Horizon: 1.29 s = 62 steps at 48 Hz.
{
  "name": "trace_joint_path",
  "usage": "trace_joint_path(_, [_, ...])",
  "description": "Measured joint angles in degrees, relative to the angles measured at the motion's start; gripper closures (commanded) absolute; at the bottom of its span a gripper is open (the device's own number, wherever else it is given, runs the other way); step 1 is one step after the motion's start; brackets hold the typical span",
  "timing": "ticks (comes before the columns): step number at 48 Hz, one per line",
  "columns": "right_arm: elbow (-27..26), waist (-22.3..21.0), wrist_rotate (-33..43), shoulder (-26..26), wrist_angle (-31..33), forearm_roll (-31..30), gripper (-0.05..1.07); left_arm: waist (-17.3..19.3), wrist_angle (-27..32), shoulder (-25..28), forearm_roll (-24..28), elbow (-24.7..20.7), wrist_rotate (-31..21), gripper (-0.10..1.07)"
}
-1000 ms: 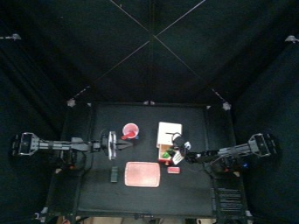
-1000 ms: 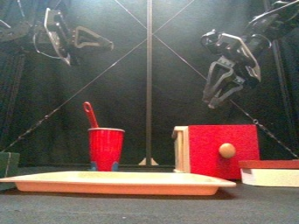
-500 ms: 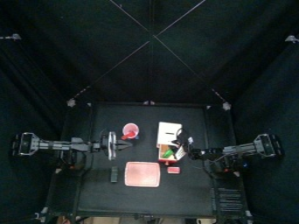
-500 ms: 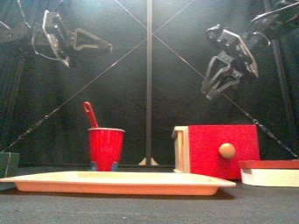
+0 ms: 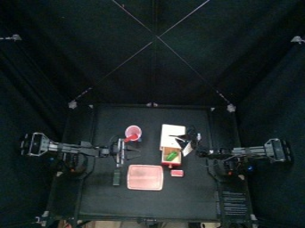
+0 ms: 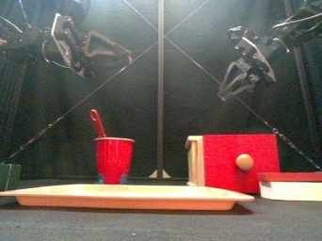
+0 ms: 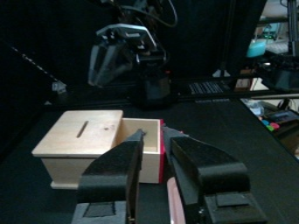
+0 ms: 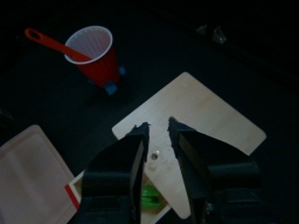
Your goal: Close drawer
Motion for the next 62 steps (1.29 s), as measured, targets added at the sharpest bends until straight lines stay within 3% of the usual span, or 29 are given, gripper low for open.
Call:
trace_joint_path(11, [2.3,-0.1,0.0,-1.8,-0.8,-0.6,0.58,-0.5,0.0,7.3,-6.7,-6.9,0.0,0.19])
trace_joint_path(23, [5.8,2.3,-0.3,-3.1,-5.3,-0.5,0.71,3.2,1.2,16.6,-16.8,-18.0,0.1,0.19])
trace_joint_path(42, [10.1,8.6,-0.4,-6.4,-13.2,1.5,0.73,12.8,18.6,25.5,-23.7,-35.9,0.1,0.19])
trace_joint_path(50, [10.2,11.0,-0.5,-4.5,-17.7,1.4,0.73,17.0,28.4,30.5,-26.4,-43.9,0.0,0.19])
trace_joint_path(62, [10.4,12.2,-0.5,-1.5,-21.3,1.0,0.73,21.4,36.6,36.9,-29.0,-52.7,-0.1,0.19])
